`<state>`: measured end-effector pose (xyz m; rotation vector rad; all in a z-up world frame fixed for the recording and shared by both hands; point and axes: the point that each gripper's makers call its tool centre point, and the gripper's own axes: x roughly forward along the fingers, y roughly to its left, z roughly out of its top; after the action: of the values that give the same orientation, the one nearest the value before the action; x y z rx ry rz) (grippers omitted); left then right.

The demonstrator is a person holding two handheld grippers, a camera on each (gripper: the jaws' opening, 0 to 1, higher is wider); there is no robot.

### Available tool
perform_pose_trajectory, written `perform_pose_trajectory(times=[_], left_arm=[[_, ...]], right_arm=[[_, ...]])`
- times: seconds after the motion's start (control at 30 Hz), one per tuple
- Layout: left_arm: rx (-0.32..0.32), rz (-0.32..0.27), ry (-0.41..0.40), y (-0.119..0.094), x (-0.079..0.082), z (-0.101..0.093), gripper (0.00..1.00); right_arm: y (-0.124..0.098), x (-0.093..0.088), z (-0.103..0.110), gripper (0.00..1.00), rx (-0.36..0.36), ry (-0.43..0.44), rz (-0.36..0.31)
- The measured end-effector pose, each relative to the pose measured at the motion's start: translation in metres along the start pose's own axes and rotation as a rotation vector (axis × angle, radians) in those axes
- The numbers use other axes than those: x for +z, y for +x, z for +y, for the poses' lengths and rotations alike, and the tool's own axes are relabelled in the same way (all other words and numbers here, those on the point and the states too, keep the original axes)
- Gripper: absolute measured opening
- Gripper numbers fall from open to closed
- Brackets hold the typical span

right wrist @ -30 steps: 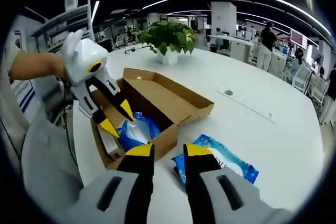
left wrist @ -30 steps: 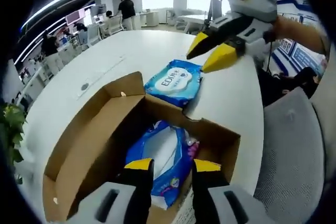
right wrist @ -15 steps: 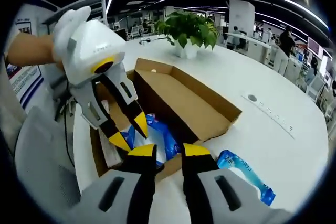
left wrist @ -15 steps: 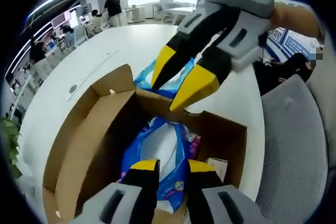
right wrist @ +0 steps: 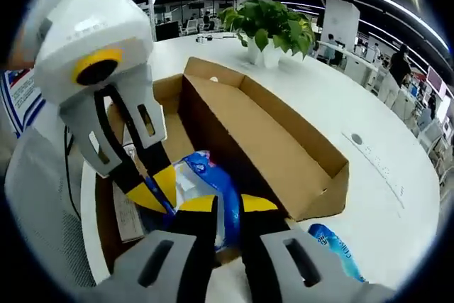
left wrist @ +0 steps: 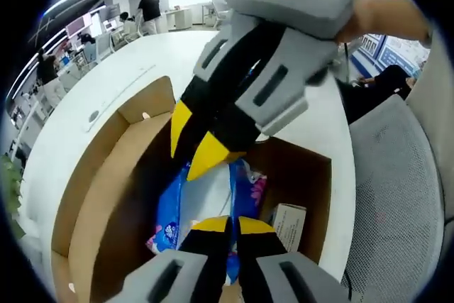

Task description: Operate the shoe box by opening the lid, removing the specified soft item, and placing it in the target area until the item is outside and the box remains undamaged.

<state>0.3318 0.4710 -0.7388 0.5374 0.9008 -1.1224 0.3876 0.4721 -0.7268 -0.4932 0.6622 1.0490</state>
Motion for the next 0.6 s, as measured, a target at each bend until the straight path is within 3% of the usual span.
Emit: perform_pose_trajectory(times=[0.17,0.37,0.6], left_arm=[[0.005,-0.010,0.000,-0.001,0.000,0.000,0.01],[0.027,-0.047,-0.042,-0.005,0.001,0.004,0.00],[0.051,-0.074,-0.066,-0.015,0.004,0.006,0.00]], right_arm=[[0.012,-0.008,-0.006,0.03,-0.036,-0.129,0.068],[0.012,-0.005,-0.006,0.00,-0.023,-0.057,0.057],[0.002,0.007,-0.001,0.00,-0.019,-0.049,0.010]])
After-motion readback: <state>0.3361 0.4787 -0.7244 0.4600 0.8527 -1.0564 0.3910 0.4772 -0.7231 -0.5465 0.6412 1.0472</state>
